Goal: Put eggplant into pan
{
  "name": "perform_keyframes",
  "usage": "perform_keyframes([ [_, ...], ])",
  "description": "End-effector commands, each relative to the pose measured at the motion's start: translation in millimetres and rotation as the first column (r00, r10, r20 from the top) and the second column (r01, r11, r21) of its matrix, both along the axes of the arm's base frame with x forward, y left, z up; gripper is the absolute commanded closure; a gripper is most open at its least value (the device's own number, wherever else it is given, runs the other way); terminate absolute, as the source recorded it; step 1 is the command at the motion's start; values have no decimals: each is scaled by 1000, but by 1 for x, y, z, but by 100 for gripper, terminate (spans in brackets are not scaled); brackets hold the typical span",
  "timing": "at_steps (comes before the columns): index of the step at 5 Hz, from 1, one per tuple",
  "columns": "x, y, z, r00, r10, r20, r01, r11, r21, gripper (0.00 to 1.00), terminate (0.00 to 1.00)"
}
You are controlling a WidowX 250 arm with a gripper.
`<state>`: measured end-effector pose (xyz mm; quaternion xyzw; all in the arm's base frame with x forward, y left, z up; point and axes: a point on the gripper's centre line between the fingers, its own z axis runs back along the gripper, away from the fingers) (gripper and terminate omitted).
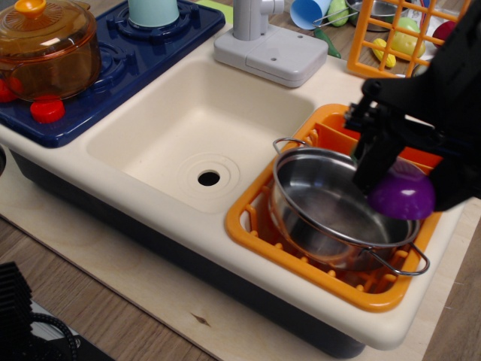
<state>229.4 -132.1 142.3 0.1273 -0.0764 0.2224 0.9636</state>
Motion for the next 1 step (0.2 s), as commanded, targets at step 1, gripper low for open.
perform_keyframes([
  [1, 0, 0, 14, 999, 7, 47, -5, 999, -33, 0, 100],
])
